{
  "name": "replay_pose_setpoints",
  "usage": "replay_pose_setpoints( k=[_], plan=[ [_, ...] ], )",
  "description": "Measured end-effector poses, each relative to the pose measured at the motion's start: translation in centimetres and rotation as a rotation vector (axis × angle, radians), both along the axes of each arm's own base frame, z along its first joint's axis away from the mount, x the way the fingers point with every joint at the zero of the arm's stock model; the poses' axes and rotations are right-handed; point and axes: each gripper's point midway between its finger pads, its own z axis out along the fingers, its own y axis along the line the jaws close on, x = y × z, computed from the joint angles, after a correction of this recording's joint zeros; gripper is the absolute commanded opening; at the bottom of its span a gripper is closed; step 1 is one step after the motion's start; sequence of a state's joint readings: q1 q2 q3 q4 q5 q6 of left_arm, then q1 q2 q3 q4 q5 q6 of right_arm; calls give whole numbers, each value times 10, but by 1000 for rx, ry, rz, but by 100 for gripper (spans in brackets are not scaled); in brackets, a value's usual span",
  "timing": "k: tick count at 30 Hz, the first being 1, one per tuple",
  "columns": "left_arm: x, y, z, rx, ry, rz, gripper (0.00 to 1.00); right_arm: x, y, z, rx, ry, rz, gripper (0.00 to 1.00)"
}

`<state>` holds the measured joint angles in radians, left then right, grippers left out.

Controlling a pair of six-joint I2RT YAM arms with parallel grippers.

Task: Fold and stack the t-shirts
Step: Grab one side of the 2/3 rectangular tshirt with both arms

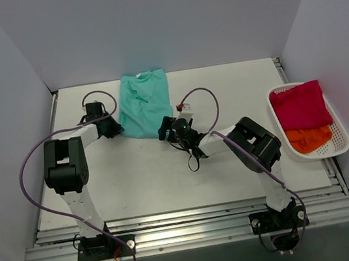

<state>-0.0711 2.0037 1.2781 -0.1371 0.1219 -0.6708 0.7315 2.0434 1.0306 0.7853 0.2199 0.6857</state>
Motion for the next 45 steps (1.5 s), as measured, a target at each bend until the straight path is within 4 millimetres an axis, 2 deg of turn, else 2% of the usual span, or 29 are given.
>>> replay_pose_setpoints(
  k=[1,3,4,5,6,8,11,13,21,23,28,34,37,41,45],
  plan=[
    [0,0,-2,-3,5,4,11,1,2,0,3,-2,2,72],
    [0,0,-4,1,7,-1,8,1,6,0,11,-7,7,69],
    [1,1,-4,4,5,2,3,2,8,0,12,-8,10,68],
    [1,1,-4,5,5,3,2,2,10,0,14,-9,12,64],
    [1,1,-4,6,6,3,2,2,11,0,18,-11,15,56],
    [2,1,-4,6,4,3,2,2,13,-3,18,-5,25,30],
    [5,1,-4,6,-2,3,2,-1,14,-12,16,12,35,7],
    [5,1,-4,6,-2,3,2,-1,15,-14,16,18,36,1],
    [5,1,-3,6,-7,4,2,-1,14,-16,10,19,37,0],
    [-2,1,-3,11,-5,5,2,0,11,-15,-4,17,29,0],
    [-36,-6,9,25,-3,0,2,-10,-10,-12,-82,38,-3,0],
    [-80,-48,51,9,-89,-70,2,-25,-40,17,-145,37,-69,0],
    [-100,-60,65,-4,-124,-95,2,-34,-52,32,-151,28,-98,0],
    [-124,-59,69,-10,-129,-94,2,-57,-57,43,-168,33,-106,0],
    [-154,-50,73,-4,-140,-85,2,-93,-57,51,-194,44,-82,0]
  ],
)
